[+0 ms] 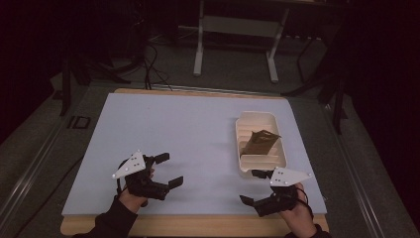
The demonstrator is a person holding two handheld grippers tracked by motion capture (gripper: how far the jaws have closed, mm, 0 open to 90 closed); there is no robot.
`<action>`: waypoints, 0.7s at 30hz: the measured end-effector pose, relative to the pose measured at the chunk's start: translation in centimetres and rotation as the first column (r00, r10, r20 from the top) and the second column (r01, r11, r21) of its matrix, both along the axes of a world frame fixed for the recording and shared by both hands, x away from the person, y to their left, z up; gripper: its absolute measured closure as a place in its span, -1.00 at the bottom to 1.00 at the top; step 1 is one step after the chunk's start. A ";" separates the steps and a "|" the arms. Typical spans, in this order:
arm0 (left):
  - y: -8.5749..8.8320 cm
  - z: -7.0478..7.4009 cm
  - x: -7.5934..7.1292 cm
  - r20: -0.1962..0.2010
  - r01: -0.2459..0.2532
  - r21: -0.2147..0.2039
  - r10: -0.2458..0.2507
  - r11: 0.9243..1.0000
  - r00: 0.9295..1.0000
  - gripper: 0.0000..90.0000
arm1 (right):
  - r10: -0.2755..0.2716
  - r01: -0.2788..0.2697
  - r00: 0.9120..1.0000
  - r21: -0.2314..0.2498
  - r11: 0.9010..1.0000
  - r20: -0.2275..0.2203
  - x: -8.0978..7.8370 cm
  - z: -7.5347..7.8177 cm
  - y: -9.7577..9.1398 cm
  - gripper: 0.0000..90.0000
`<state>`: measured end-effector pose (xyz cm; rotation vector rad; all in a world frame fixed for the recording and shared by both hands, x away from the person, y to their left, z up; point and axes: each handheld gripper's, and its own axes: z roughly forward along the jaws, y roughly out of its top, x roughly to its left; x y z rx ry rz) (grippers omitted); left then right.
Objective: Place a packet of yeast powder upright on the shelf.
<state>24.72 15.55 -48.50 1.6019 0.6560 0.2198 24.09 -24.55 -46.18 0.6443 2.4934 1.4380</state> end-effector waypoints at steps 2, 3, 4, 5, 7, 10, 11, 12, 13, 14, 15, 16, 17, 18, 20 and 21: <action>0.0 0.0 0.0 0.002 0.000 0.003 0.000 1.000 1.000 -0.90 | 0.001 -0.001 1.000 0.001 1.000 -0.005 -0.1 -0.3 -0.2 -0.78; 0.0 0.0 0.0 0.002 0.001 0.002 -0.001 1.000 1.000 -0.90 | 0.003 -0.003 1.000 0.004 1.000 -0.006 -0.1 -0.4 -0.3 -0.78; 0.0 0.1 0.0 0.003 0.000 0.003 0.000 1.000 1.000 -0.90 | 0.003 -0.003 1.000 -0.009 1.000 -0.010 -0.1 -0.8 -0.4 -0.78; 0.0 0.1 0.0 0.004 0.001 0.005 -0.001 1.000 1.000 -0.90 | 0.003 -0.003 1.000 -0.009 1.000 -0.010 -0.1 -0.8 -0.4 -0.78; 0.0 0.0 -0.1 0.003 0.001 0.003 -0.001 1.000 1.000 -0.90 | 0.013 -0.013 1.000 -0.029 0.999 -0.019 -0.1 -1.1 -0.6 -0.78; 0.0 0.0 -0.1 0.003 -0.001 0.003 0.001 1.000 1.000 -0.90 | 0.013 -0.013 1.000 -0.033 0.999 -0.020 -0.2 -1.2 -0.7 -0.78; 0.0 0.0 -0.1 0.003 -0.001 0.005 0.001 1.000 1.000 -0.90 | 0.013 -0.014 1.000 -0.038 0.999 -0.025 -0.3 -1.3 -1.0 -0.78; 0.0 0.1 -0.1 0.005 -0.001 0.005 0.001 1.000 1.000 -0.90 | 0.013 -0.014 1.000 -0.038 0.999 -0.025 -0.3 -1.3 -1.0 -0.78; 0.0 0.1 -0.1 0.006 -0.001 0.005 0.001 1.000 1.000 -0.90 | 0.010 -0.011 1.000 -0.040 0.999 -0.021 -0.3 -1.4 -1.1 -0.78; 0.0 0.1 -0.1 0.006 0.000 0.006 0.000 1.000 1.000 -0.90 | 0.011 -0.012 1.000 -0.036 0.999 -0.020 -0.3 -1.5 -1.3 -0.78; 0.0 0.0 -0.1 0.004 0.000 0.006 0.000 1.000 1.000 -0.90 | 0.013 -0.013 1.000 -0.033 0.999 -0.026 -0.4 -1.5 -1.5 -0.78; 0.0 0.0 -0.1 0.003 0.001 0.006 -0.001 1.000 1.000 -0.90 | 0.002 -0.003 1.000 -0.031 1.000 -0.023 -0.4 -1.6 -1.8 -0.78; 0.0 -0.1 -0.2 0.003 0.002 0.009 -0.002 1.000 1.000 -0.90 | 0.002 -0.003 1.000 -0.031 1.000 -0.023 -0.4 -1.6 -1.8 -0.78; -0.1 -0.1 -0.2 0.003 0.002 0.013 -0.002 1.000 1.000 -0.90 | 0.002 -0.003 1.000 -0.031 1.000 -0.024 -0.4 -1.7 -1.9 -0.78; -0.1 -0.1 -0.2 0.004 0.003 0.015 -0.003 1.000 1.000 -0.90 | -0.008 0.007 1.000 -0.033 0.999 -0.020 -0.4 -1.7 -2.1 -0.78; -0.1 -0.1 -0.2 0.003 0.006 0.015 -0.006 1.000 1.000 -0.90 | -0.012 0.011 1.000 -0.033 0.999 -0.018 -0.3 -1.8 -2.2 -0.78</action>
